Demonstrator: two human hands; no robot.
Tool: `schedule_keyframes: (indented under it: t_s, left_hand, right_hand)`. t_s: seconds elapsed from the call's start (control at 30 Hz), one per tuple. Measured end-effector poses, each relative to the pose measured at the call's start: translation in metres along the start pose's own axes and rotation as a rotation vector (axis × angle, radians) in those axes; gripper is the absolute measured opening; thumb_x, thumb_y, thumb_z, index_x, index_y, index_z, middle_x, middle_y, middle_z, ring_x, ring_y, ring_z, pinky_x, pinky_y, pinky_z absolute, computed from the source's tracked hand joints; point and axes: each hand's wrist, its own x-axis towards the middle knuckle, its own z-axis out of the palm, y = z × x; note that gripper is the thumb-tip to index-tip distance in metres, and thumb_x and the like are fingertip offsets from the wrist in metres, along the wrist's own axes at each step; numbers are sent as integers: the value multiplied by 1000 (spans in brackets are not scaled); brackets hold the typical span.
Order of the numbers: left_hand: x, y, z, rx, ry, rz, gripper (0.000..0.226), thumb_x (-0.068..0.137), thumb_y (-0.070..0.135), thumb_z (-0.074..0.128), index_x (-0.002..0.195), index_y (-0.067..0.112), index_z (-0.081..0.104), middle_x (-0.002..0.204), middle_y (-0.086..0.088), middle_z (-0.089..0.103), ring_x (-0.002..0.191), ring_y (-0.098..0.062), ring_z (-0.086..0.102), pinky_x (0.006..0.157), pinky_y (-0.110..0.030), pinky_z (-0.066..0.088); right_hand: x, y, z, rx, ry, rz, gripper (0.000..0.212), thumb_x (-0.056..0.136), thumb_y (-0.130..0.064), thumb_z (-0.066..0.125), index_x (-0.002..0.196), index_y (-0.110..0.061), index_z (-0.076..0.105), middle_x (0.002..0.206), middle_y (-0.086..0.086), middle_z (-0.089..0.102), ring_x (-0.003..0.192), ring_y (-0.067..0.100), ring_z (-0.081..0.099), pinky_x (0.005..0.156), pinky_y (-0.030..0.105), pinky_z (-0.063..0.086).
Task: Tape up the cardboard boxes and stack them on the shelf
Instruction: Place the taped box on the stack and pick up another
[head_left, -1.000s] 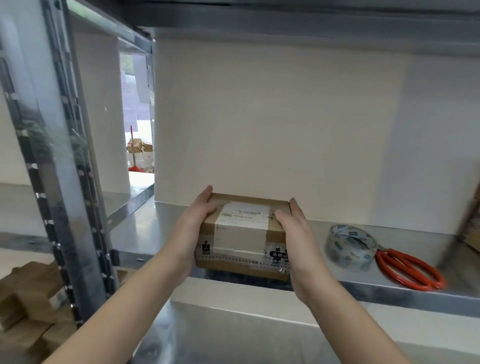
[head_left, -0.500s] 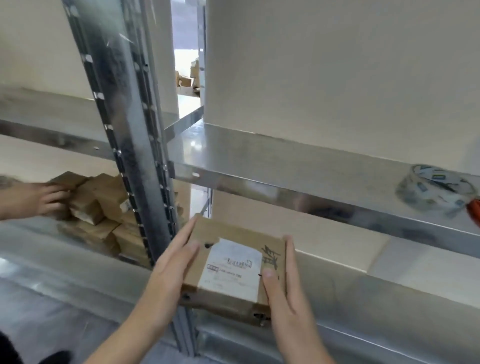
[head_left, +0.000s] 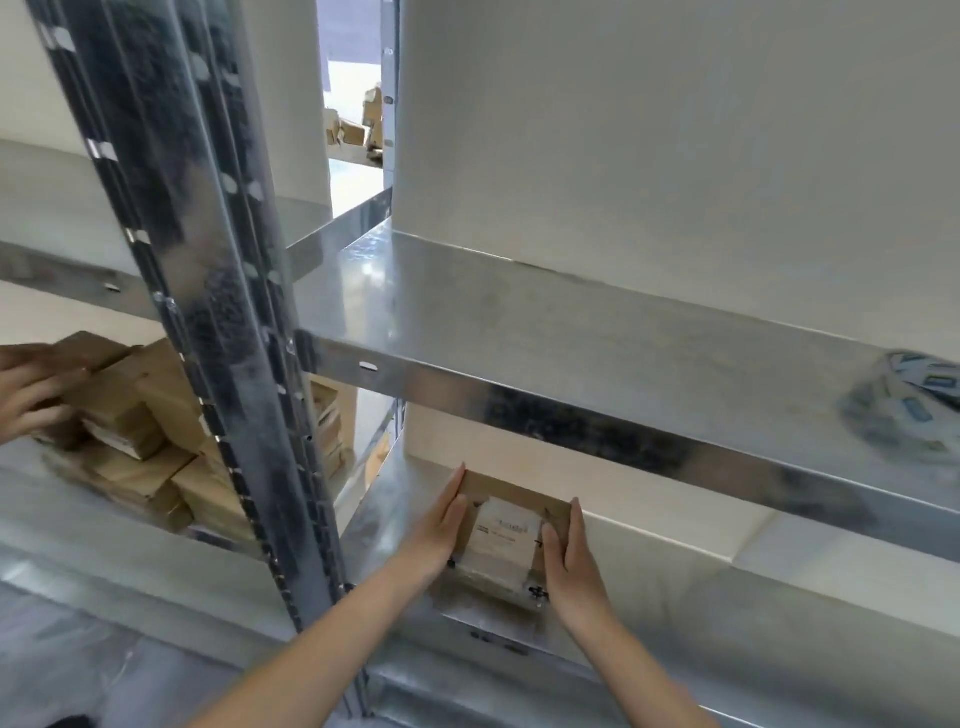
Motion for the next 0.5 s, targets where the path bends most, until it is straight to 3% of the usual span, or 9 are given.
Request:
schedule_keyframes:
  t_s: [0.07, 0.13, 0.2, 0.27, 0.37, 0.5]
  left_hand:
    - [19, -9, 4, -32, 14, -14, 41, 110, 31, 30, 148, 43, 23, 139, 17, 45, 125, -3, 48, 89, -2, 39]
    - [32, -24, 6, -72, 29, -17, 38, 107, 36, 36, 140, 56, 31, 146, 12, 46, 131, -8, 49, 106, -21, 43]
    - [40, -36, 8, -88, 36, -15, 38, 103, 44, 38, 135, 63, 36, 150, 6, 46, 130, -10, 52, 112, -38, 43]
    - [41, -32, 13, -72, 83, -17, 41, 108, 34, 36, 144, 53, 35, 152, 4, 45, 132, -13, 50, 114, -40, 41]
    - [38, -10, 19, 73, 309, 62, 45, 108, 15, 35, 152, 25, 38, 158, 5, 36, 145, -17, 34, 119, -32, 25]
    - [16, 16, 32, 107, 498, 208, 44, 105, 12, 41, 148, 22, 43, 149, 15, 39, 135, -9, 39, 114, -31, 32]
  right_hand:
    - [11, 5, 1, -25, -2, 17, 67, 106, -43, 35, 159, -25, -1, 155, 1, 42, 135, 22, 49, 104, 27, 41]
    - [19, 9, 0, -14, -9, 14, 68, 105, -39, 41, 159, -21, 5, 153, 3, 43, 135, 21, 48, 105, 27, 41]
    - [29, 13, -1, -22, 3, -22, 67, 104, -39, 43, 159, -22, 8, 152, 2, 44, 136, 19, 47, 109, 29, 43]
    - [42, 18, -2, -51, -14, -68, 66, 103, -47, 41, 158, -28, 10, 152, -2, 43, 138, 18, 45, 112, 34, 43]
    - [41, 13, -8, -178, -1, -120, 70, 101, -57, 33, 159, -27, 5, 161, -6, 28, 146, 18, 34, 116, 37, 37]
    - [9, 6, -28, -339, 64, -127, 71, 103, -56, 21, 160, -21, -2, 168, -6, 2, 153, 13, 11, 120, 30, 19]
